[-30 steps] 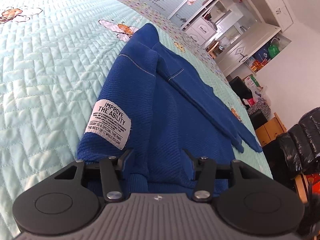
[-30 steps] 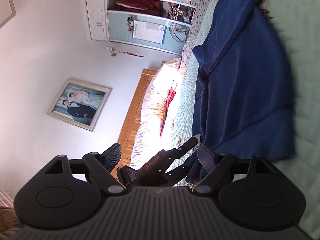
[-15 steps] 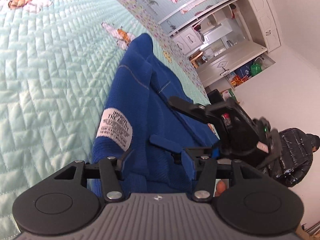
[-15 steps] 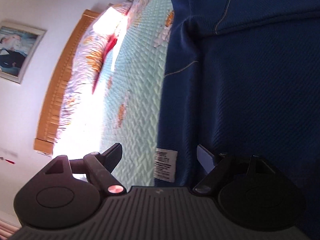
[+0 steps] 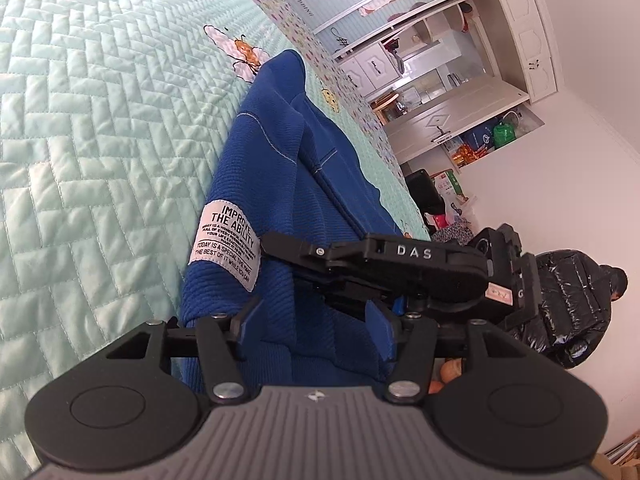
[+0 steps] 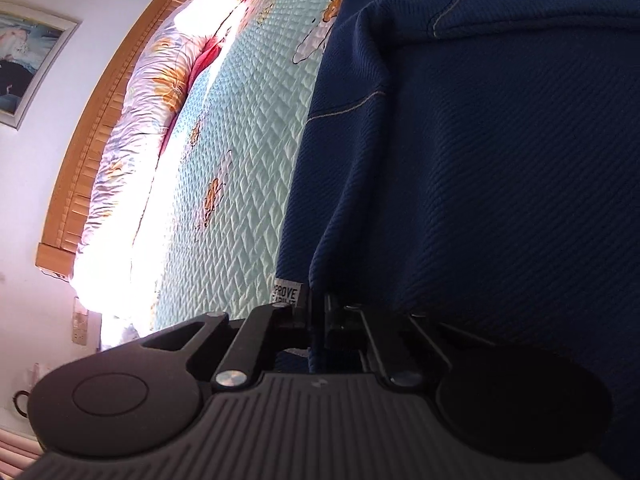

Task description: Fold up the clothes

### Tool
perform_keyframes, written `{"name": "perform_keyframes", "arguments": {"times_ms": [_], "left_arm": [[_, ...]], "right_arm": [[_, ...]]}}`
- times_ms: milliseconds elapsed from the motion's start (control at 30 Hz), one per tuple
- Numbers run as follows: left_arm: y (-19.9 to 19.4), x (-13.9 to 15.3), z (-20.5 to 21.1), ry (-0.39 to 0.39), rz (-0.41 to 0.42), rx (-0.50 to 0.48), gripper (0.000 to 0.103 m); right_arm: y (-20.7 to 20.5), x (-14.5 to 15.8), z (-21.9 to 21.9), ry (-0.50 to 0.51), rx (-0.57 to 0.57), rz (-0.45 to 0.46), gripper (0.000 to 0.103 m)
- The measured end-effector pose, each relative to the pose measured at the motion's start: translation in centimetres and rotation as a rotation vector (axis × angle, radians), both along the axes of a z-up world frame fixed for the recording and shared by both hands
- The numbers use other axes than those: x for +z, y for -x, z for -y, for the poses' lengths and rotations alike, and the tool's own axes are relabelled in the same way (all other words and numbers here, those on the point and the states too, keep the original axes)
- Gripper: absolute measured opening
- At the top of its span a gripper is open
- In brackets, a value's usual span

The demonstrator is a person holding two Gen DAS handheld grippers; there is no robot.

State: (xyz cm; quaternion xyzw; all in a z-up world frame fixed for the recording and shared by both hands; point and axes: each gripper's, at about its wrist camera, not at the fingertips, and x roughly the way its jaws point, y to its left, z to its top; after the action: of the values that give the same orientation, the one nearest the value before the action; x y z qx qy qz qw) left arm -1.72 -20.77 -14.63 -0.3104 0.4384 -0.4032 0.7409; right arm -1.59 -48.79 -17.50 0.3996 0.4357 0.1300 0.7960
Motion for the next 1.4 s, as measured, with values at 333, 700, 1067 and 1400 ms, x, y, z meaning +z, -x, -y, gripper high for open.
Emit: {"name": "perform_keyframes", "arguments": {"times_ms": [333, 700, 1067, 1400], "left_arm": [[-0.1, -0.3, 2.1, -0.042, 0.003, -0.041, 0.065], [-0.9, -0.2, 0.7, -0.055, -0.013, -0.064, 0.064], [-1.1, 0.6, -2.2, 0.061, -0.055, 0.003, 0.064], [-1.1, 0.5, -1.8, 0.049, -0.059, -0.018, 0.064]], "right_arm": [[0.9, 1.5, 1.0, 0.130, 0.024, 0.086, 0.004], [5.9, -0.2, 3.0, -0.184, -0.080, 0.058, 0.036], [11.1, -2.2, 0.7, -0.213, -0.112, -0.034, 0.034], [10.6, -1.3, -0.6, -0.097, -0.074, -0.049, 0.009]]}}
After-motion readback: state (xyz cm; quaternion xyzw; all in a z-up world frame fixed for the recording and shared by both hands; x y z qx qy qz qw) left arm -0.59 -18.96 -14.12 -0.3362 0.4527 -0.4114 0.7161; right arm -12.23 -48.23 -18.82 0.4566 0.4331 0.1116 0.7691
